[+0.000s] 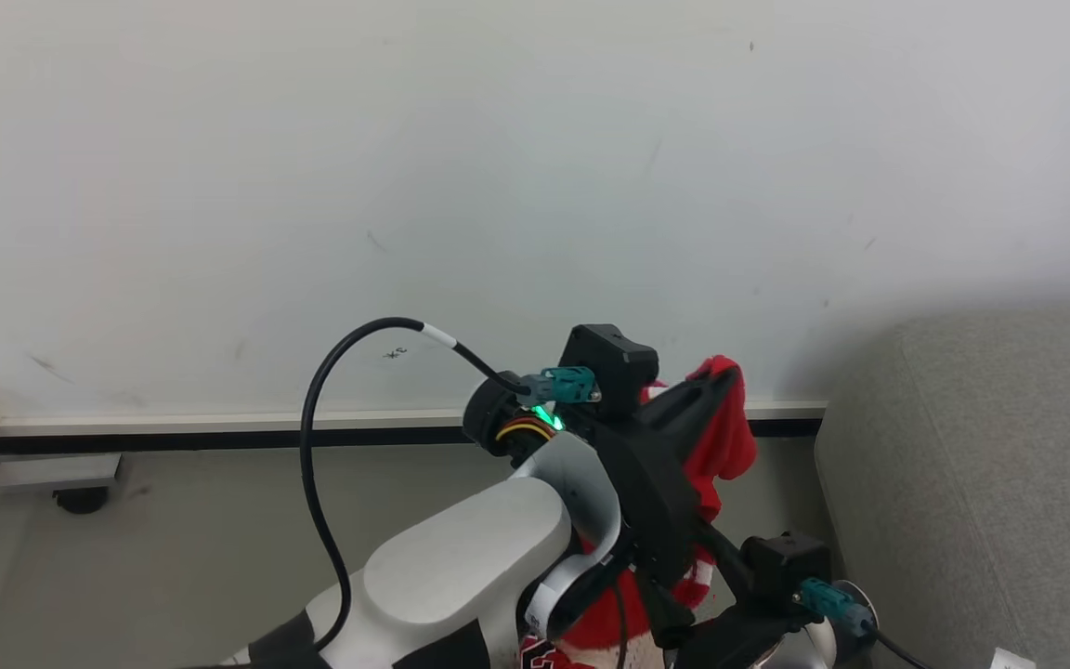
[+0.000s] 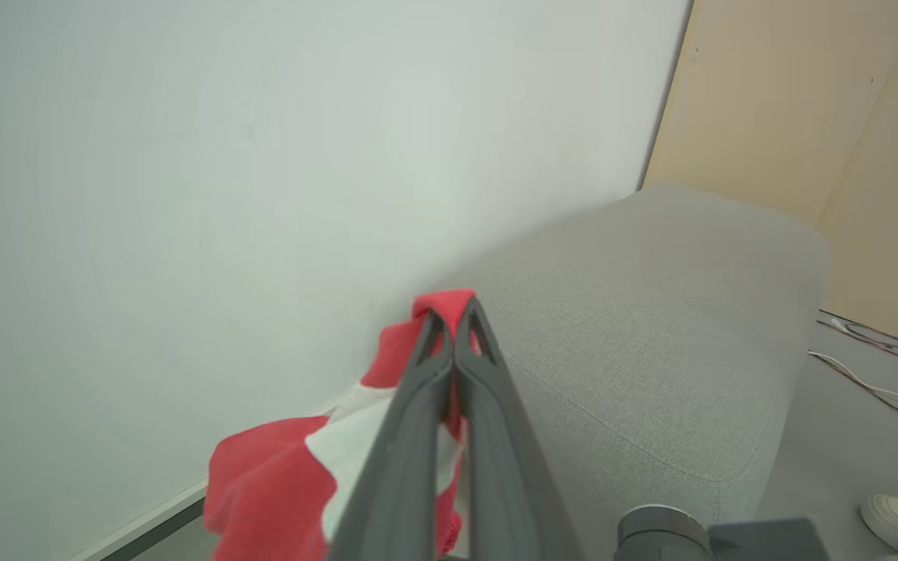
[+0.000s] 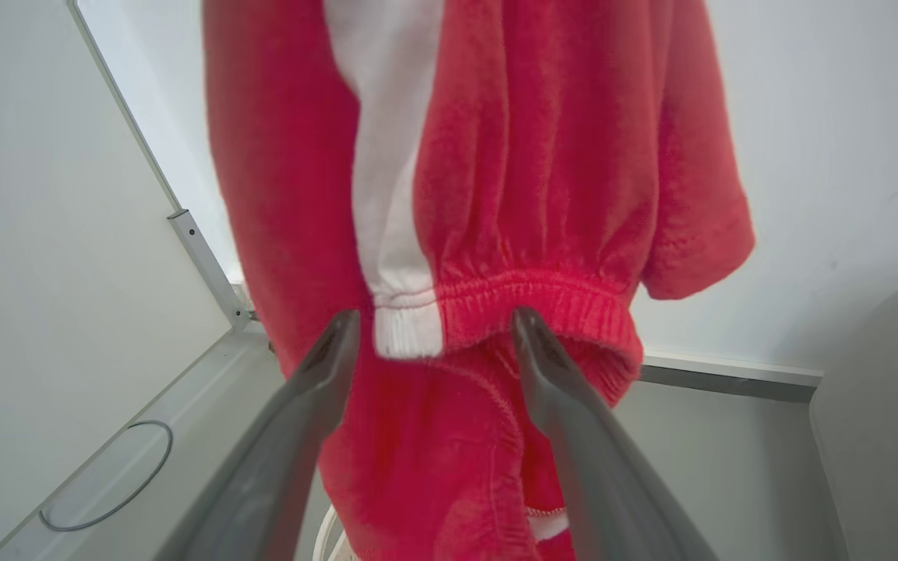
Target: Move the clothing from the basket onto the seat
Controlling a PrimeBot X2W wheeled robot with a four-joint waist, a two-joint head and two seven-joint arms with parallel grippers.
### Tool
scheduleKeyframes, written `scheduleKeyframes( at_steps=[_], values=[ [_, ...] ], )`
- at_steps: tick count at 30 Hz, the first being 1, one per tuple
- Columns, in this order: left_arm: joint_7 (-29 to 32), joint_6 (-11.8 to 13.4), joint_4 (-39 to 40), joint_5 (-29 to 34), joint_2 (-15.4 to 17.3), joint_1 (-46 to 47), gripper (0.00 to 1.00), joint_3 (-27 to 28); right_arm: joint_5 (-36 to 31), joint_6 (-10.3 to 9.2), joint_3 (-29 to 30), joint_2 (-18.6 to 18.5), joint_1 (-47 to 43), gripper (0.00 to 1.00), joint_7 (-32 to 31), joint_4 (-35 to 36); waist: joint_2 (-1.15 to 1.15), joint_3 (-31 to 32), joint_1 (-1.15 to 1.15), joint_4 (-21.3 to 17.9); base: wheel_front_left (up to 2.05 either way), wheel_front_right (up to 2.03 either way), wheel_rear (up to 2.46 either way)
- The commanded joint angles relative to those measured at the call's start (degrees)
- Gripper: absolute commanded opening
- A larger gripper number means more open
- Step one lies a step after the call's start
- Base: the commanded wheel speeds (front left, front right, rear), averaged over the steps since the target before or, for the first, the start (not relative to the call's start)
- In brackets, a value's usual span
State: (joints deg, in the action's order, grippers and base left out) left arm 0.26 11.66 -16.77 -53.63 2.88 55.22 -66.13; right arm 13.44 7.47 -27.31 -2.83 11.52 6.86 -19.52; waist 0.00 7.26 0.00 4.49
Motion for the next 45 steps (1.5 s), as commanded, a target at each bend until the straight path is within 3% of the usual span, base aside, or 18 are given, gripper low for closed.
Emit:
scheduleKeyframes(
  at_steps=[1, 6, 13, 14, 15, 16, 24, 25, 26, 32, 39, 45],
  values=[
    [0.22, 0.16, 1.45, -0.57, 0.0, 0.21, 0.0, -0.51, -0.09, 0.03, 0.36, -0.1, 0.56, 1.0, 0.52, -0.21, 0.0, 0.0, 0.0, 0.13, 0.0, 0.0, 0.0],
    [1.58, 0.78, 5.64, -3.24, -0.01, -0.91, 0.0, -1.97, 0.95, 0.03, 1.37, -0.1, 1.4, 1.0, 2.33, -0.01, 0.0, -0.26, 0.0, 0.31, 0.0, 0.0, 0.0],
    [2.03, 1.19, 5.71, -5.42, -0.01, -2.18, 0.0, -2.67, 1.84, 0.03, 1.98, -0.1, 2.37, 1.0, 4.32, 0.16, 0.0, -0.89, 0.0, -0.25, 0.0, 0.0, 0.0],
    [2.14, 1.29, 5.39, -5.82, 0.0, -2.55, 0.0, -2.79, 1.84, 0.04, 2.22, -0.11, 2.57, 0.95, 4.55, 0.23, 0.0, -1.0, 0.0, -0.37, 0.0, 0.0, 0.0],
    [2.1, 1.25, 5.1, -6.38, 0.0, -2.85, 0.0, -2.82, 1.86, 0.04, 2.21, -0.09, 2.85, 0.35, 4.83, 0.25, 0.0, -1.14, 0.0, -0.53, 0.0, 0.0, 0.0],
    [2.08, 1.23, 4.76, -6.41, -0.01, -2.79, 0.0, -2.91, 1.83, 0.03, 2.23, -0.07, 3.05, 0.0, 4.96, 0.23, 0.0, -1.23, 0.0, -0.64, 0.0, 0.0, 0.0],
    [0.24, 1.7, 1.66, -6.76, 0.0, -2.44, 0.0, -2.07, 1.53, 0.04, 2.16, -0.09, 2.82, 0.0, 4.98, -0.87, 0.0, -1.51, 0.0, -1.26, 0.0, 0.0, 0.0],
    [-0.29, 1.99, 1.34, -6.52, -0.02, -2.21, 0.69, -1.77, 1.58, 0.03, 2.12, -0.09, 2.81, 0.0, 4.95, -0.92, 0.0, -1.53, 0.0, -1.32, 0.0, 0.0, 0.0],
    [-0.8, 2.09, 0.92, -6.7, 0.0, -2.22, 1.0, -1.38, 1.64, 0.03, 2.09, -0.09, 2.82, 0.0, 4.93, -0.94, 0.0, -1.57, 0.0, -1.4, 0.0, 0.0, 0.0],
    [-5.04, 2.12, -3.07, -5.63, 1.75, -2.48, 1.0, 0.44, 1.4, 0.03, 2.81, -0.09, 2.75, 0.0, 5.4, -0.44, 0.0, -2.28, 0.0, -3.55, 0.0, 0.0, 0.0],
    [-14.12, 0.39, -7.21, -3.3, 5.39, -5.49, 1.0, 4.11, -0.08, 0.03, 4.16, -0.11, 3.06, 0.0, 5.05, 0.55, 0.0, -3.96, 0.0, -9.06, 0.0, 0.0, 0.0],
    [-15.46, -0.02, -4.48, 2.42, 9.71, -11.68, 1.0, 11.84, -1.33, 0.03, 4.09, -0.06, 5.22, 0.0, 3.29, 1.85, 0.0, -6.56, 0.0, -15.47, 0.0, 0.0, 0.0]
  ],
)
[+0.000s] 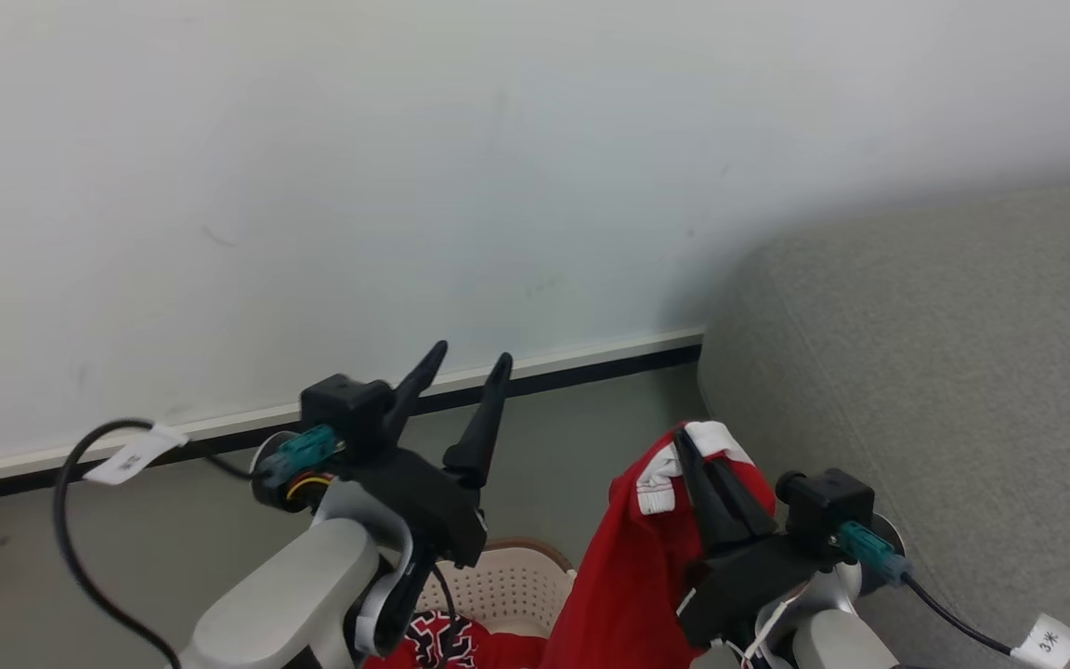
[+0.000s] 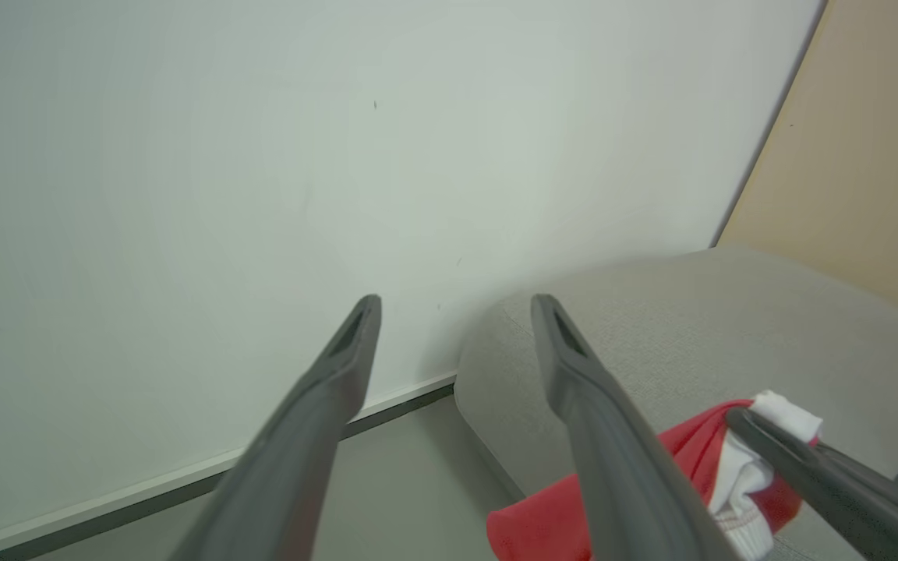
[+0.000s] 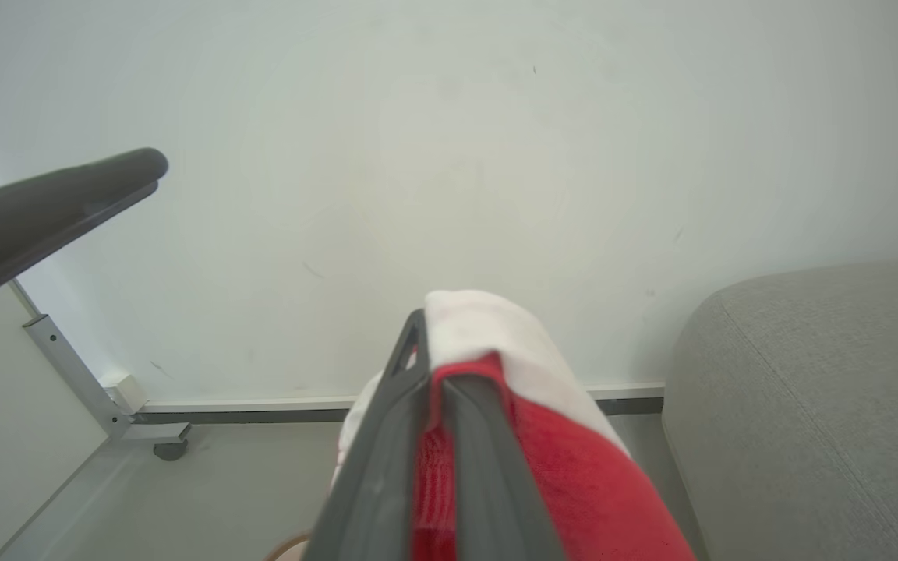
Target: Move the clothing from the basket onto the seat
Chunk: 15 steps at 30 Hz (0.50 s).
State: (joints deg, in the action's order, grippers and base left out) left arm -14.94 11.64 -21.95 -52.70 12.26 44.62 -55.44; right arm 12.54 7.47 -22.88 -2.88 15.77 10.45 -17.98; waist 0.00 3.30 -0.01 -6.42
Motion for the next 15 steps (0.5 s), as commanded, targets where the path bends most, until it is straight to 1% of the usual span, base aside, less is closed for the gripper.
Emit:
scheduleKeyframes(
  at_steps=[1, 4, 7, 9, 10, 13, 15],
  values=[
    [-0.27, 0.06, 1.91, 3.24, 0.86, -2.94, 1.0, 2.8, -0.46, 0.03, -0.72, -0.01, 1.44, 0.0, -0.85, 0.39, 0.0, -3.13, 0.01, -5.54, 0.0, 0.0, 0.0],
    [-0.27, -0.34, 5.52, 8.54, 3.18, -8.77, 1.0, 7.66, -0.71, 0.03, -3.19, -0.06, 4.16, 0.0, -3.05, 0.2, 0.0, -4.9, 0.01, -8.9, 0.0, 0.0, 0.0],
    [-0.29, -1.23, 9.21, 12.76, 4.74, -13.8, 1.0, 11.58, 0.48, 0.03, -4.91, -1.57, 7.76, 0.0, -4.56, 0.23, 0.0, -7.39, 0.01, -11.74, 0.0, 0.0, 0.0],
    [-0.29, -1.92, 11.43, 15.78, 6.21, -16.88, 1.0, 13.38, 1.75, 0.03, -5.86, -2.7, 10.78, 0.0, -5.18, 0.39, 0.0, -9.62, 0.01, -13.48, 0.0, 0.0, 0.0],
    [-0.29, -1.92, 11.43, 15.78, 6.21, -16.88, 1.0, 13.38, 1.75, 0.03, -5.86, -2.7, 10.78, 0.0, -5.18, 0.39, 0.0, -9.62, 0.01, -13.48, 0.0, 0.0, 0.0],
    [-0.3, -2.8, 14.68, 19.12, 7.88, -20.35, 1.0, 15.73, 3.06, 0.03, -6.13, -4.8, 15.72, 0.0, -5.08, 0.29, 0.0, -12.98, 0.01, -15.46, 0.0, 0.0, 0.0],
    [-0.3, -2.73, 17.02, 21.01, 8.78, -21.99, 1.0, 17.26, 3.62, 0.03, -5.6, -5.97, 18.74, 0.0, -4.48, 0.02, 0.0, -15.23, 0.01, -16.55, 0.0, 0.0, 0.0]
  ],
)
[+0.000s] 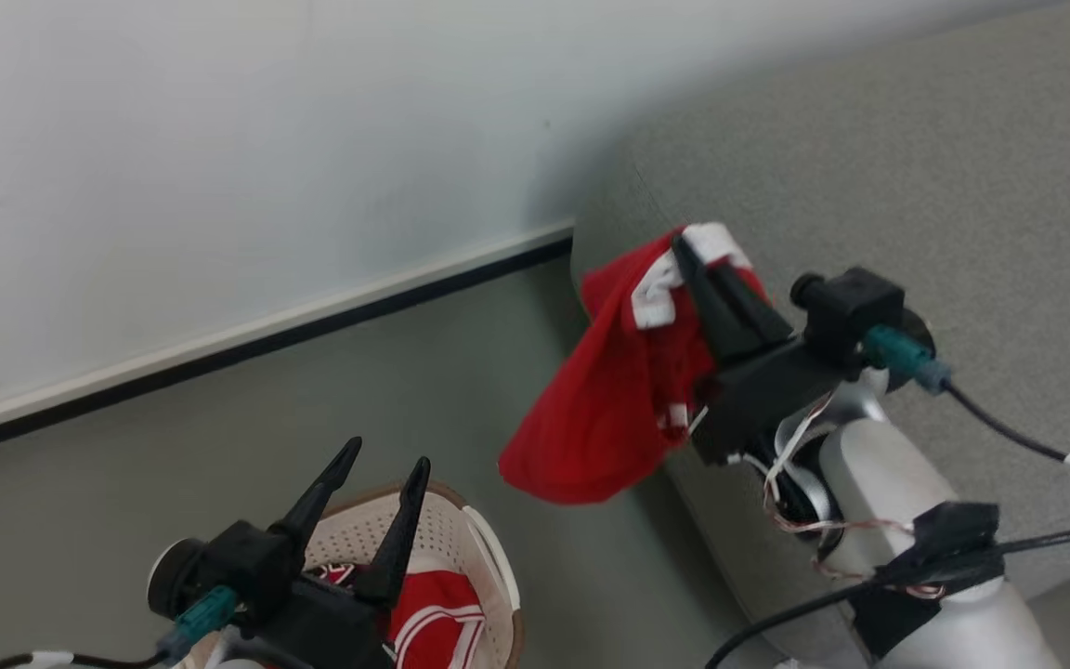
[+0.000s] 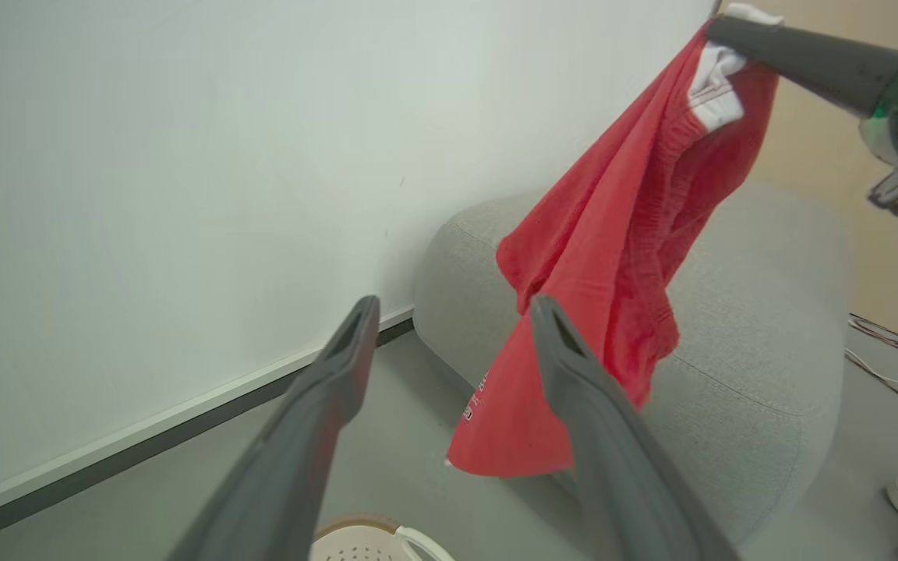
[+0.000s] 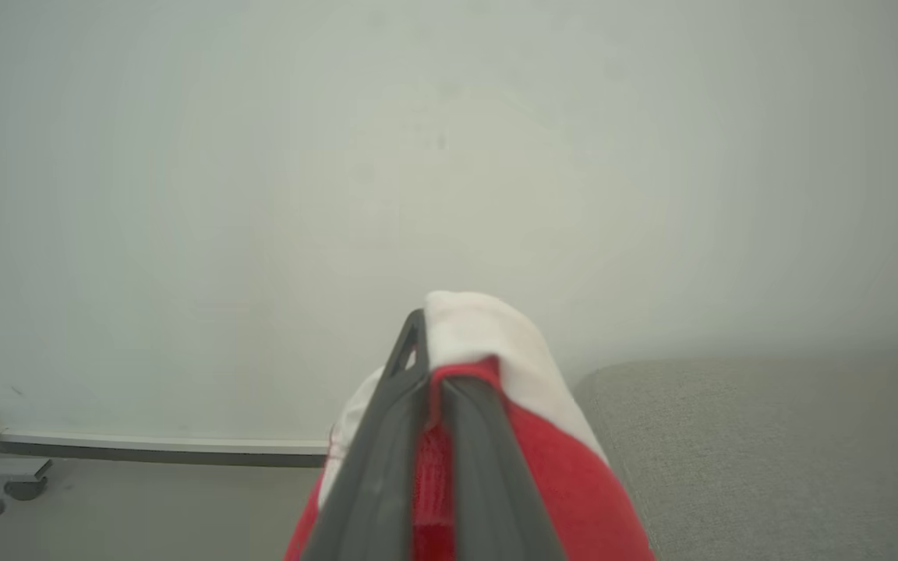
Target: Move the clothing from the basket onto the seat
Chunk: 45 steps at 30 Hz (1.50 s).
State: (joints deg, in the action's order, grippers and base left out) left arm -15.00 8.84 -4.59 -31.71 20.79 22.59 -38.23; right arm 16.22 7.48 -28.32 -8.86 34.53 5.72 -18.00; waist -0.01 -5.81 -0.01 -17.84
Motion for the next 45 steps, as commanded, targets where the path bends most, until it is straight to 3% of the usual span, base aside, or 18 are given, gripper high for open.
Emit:
scheduleKeyframes(
  at_steps=[1, 14, 26, 31, 39, 40, 41, 42, 45],
  values=[
    [-0.23, 0.15, 0.77, 1.01, 0.65, -0.83, 1.0, 0.64, 0.61, 0.02, 0.32, -0.36, 1.31, 0.0, 0.58, -0.13, 0.01, -7.28, 0.01, -5.68, 0.0, 0.0, 0.0],
    [1.05, 0.92, 17.46, 8.83, 9.41, -6.86, 1.0, 2.65, 7.76, 0.02, 7.06, -4.37, 21.81, 0.0, 4.18, -6.47, 0.01, -22.78, 0.01, -12.75, 0.0, 0.0, 0.0],
    [7.03, 2.85, 31.83, 14.12, 15.12, -7.41, 1.0, 1.93, 10.22, 0.02, 20.57, -14.08, 38.14, 0.0, 7.7, -16.86, 0.01, -33.84, 0.01, -11.84, 0.0, 0.0, 0.0],
    [8.7, 3.69, 35.27, 15.45, 16.03, -6.95, 1.0, 2.04, 9.78, 0.02, 24.4, -16.02, 38.84, 0.0, 8.47, -21.13, 0.01, -36.62, 0.01, -10.39, 0.0, 0.0, 0.0],
    [8.56, 3.71, 36.43, 15.91, 15.65, -6.18, 1.0, 1.68, 8.69, 0.02, 25.3, -12.67, 34.74, 0.0, 8.89, -30.68, 0.01, -38.51, 0.01, -7.93, 0.0, 0.0, 0.0],
    [8.45, 3.64, 36.33, 15.91, 15.57, -6.18, 1.0, 1.57, 8.45, 0.02, 25.25, -12.23, 34.45, 0.12, 9.03, -31.73, 0.01, -38.53, 0.01, -7.66, 0.0, 0.0, 0.0],
    [8.32, 3.56, 36.16, 15.95, 15.43, -6.11, 1.0, 1.4, 8.3, 0.02, 25.27, -11.89, 34.2, 0.93, 9.08, -32.67, 0.01, -38.48, 0.01, -7.35, 0.0, 0.0, 0.0],
    [8.29, 3.47, 35.94, 15.99, 15.28, -6.03, 1.0, 1.27, 8.04, 0.02, 25.4, -11.78, 34.12, 1.0, 9.09, -33.44, 0.01, -38.4, 0.01, -7.05, 0.0, 0.0, 0.0],
    [7.77, 3.67, 35.26, 15.99, 14.81, -5.65, 1.0, 1.2, 7.02, 0.02, 24.93, -11.43, 34.35, 1.0, 9.39, -34.47, 0.01, -38.18, 0.01, -6.44, 0.0, 0.0, 0.0]
  ],
)
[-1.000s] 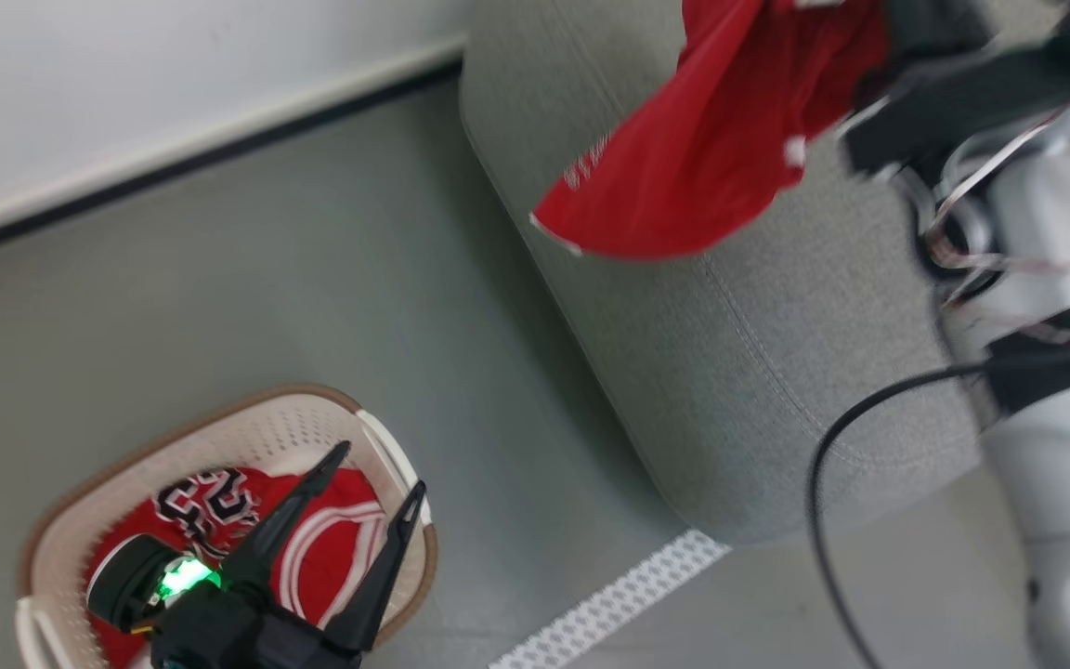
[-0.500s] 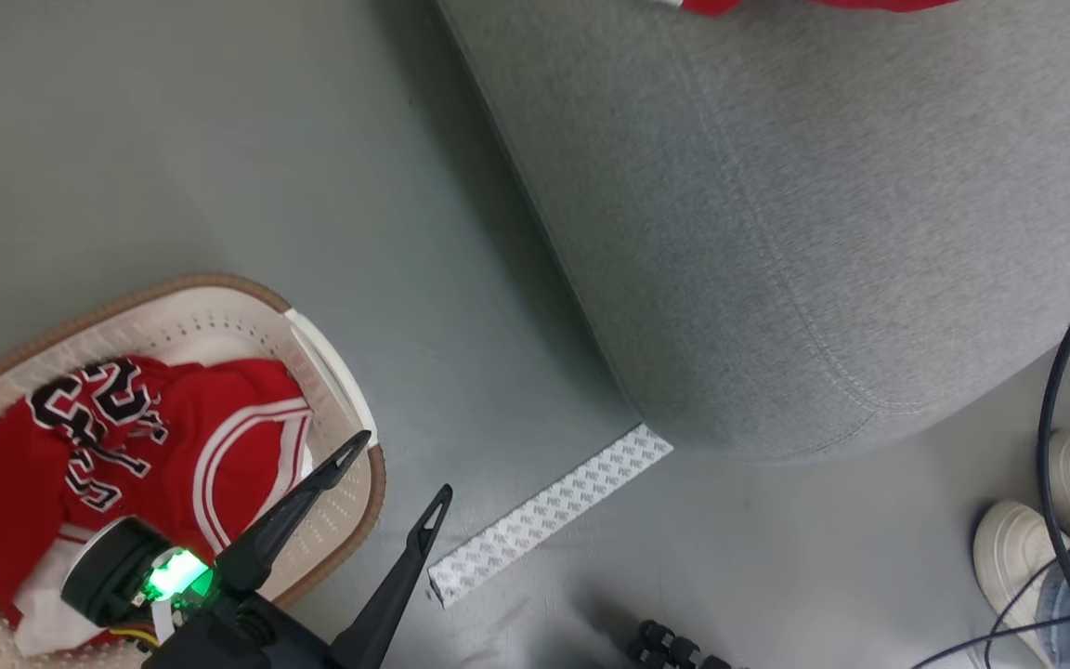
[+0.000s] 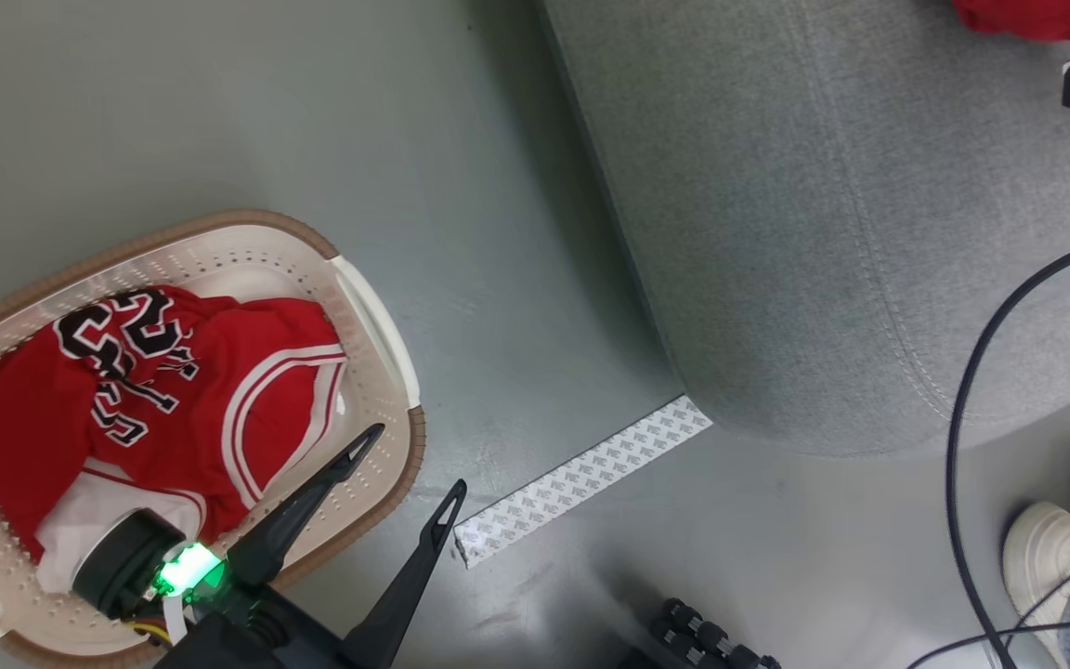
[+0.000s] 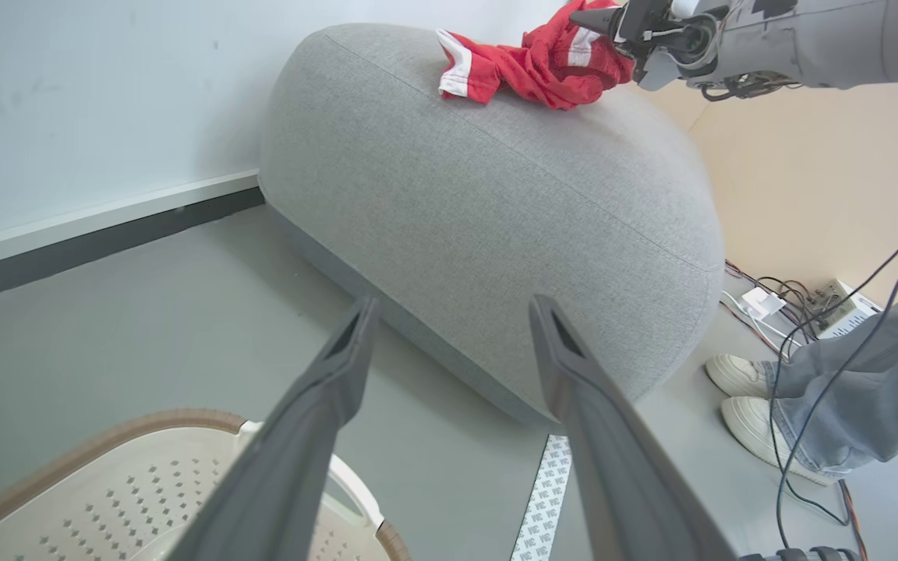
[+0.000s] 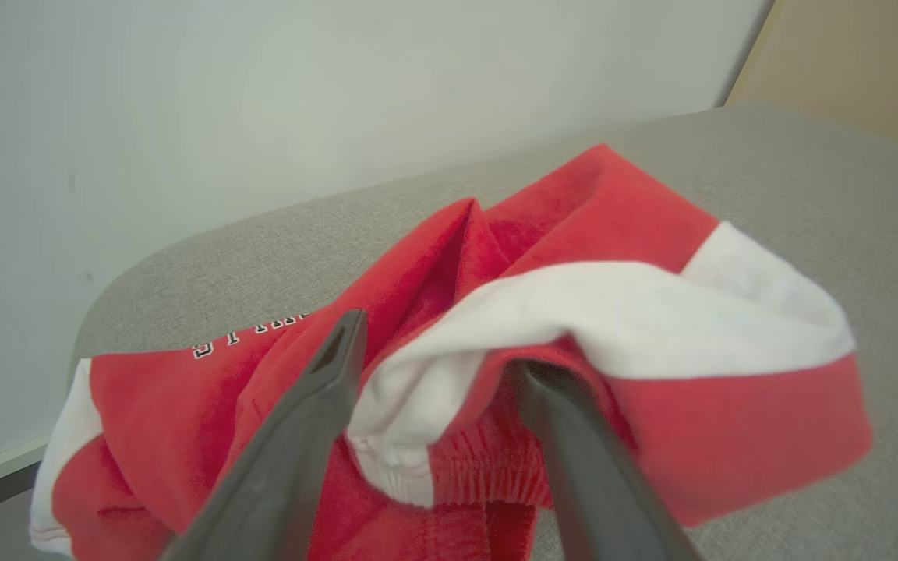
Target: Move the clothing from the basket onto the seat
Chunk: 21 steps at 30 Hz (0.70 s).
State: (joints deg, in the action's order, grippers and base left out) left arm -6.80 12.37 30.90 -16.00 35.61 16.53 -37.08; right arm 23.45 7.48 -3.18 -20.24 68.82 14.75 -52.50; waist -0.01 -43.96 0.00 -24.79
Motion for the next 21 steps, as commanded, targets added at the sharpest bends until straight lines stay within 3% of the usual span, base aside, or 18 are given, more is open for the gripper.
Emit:
scheduleKeyframes(
  at_steps=[1, 5, 11, 21],
  values=[
    [-0.58, 0.09, -0.53, 0.08, -0.27, 0.61, 1.0, 0.04, -0.62, 0.02, -0.57, -0.06, 0.13, 1.0, 0.37, -0.18, 0.01, 0.18, 0.0, 0.74, 0.0, 0.0, 0.0],
    [-2.34, -1.19, -2.86, -1.18, -2.22, 1.46, 1.0, -1.22, -1.59, 0.02, -1.9, -1.47, -1.32, 1.0, 0.45, -0.48, 0.01, 2.73, 0.0, 2.36, 0.0, 0.0, 0.0],
    [-6.21, -3.33, -12.17, -4.59, -7.99, 2.6, 1.0, -3.08, -0.42, 0.02, -4.2, -3.9, -9.21, 1.0, -0.52, 3.13, 0.01, 11.02, 0.0, 6.19, 0.0, 0.0, 0.0],
    [-8.43, -5.57, -25.83, -8.4, -17.61, -1.36, 1.0, -2.11, 1.51, 0.02, -0.46, -6.18, -29.41, 1.0, -7.44, 16.07, 0.01, 28.29, 0.0, 11.13, 0.0, 0.0, 0.0]
  ],
)
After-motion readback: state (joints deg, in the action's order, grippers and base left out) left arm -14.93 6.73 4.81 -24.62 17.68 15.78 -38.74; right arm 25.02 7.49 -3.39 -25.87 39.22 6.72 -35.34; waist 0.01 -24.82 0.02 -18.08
